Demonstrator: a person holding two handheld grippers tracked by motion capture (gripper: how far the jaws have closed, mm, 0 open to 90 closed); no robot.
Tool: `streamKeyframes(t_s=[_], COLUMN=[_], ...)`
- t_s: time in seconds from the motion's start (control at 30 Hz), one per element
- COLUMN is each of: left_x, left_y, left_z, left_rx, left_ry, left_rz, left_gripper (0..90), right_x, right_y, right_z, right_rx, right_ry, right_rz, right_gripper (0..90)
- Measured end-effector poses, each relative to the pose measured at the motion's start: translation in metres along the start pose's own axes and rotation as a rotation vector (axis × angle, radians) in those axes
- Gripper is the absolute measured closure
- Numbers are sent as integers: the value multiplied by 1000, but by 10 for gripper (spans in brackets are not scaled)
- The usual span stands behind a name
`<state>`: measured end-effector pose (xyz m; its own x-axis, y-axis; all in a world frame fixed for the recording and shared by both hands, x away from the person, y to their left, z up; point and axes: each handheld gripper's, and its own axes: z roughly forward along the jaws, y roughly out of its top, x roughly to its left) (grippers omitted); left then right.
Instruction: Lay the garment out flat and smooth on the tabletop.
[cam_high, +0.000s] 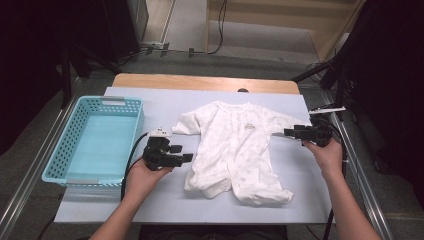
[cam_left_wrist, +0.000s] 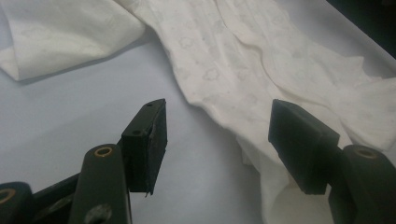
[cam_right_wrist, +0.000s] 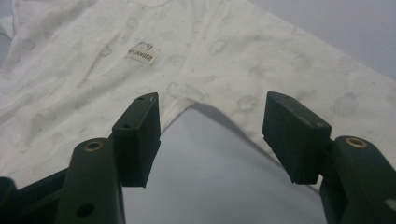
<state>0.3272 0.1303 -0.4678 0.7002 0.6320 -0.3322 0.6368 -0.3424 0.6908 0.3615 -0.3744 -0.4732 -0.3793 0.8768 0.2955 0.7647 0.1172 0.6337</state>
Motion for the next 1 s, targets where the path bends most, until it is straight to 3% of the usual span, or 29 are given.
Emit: streamKeyframes(t_s=[0.2,0.57,1.0], left_x=[7,18,38], left_y=[7,19,33], left_z=[6,16,27], left_rx=[0,-3,2], left_ry=[10,32,96], left_rz=[-15,-27,-30], left_gripper=[374,374,374], right_x=[8,15,33], right_y=[-9,-21,-30], right_z=[3,-3,-11], right_rx=[26,20,16], right_ry=[-2,18,38], right_rz=[-19,-12,-43], right_gripper=[353,353,352])
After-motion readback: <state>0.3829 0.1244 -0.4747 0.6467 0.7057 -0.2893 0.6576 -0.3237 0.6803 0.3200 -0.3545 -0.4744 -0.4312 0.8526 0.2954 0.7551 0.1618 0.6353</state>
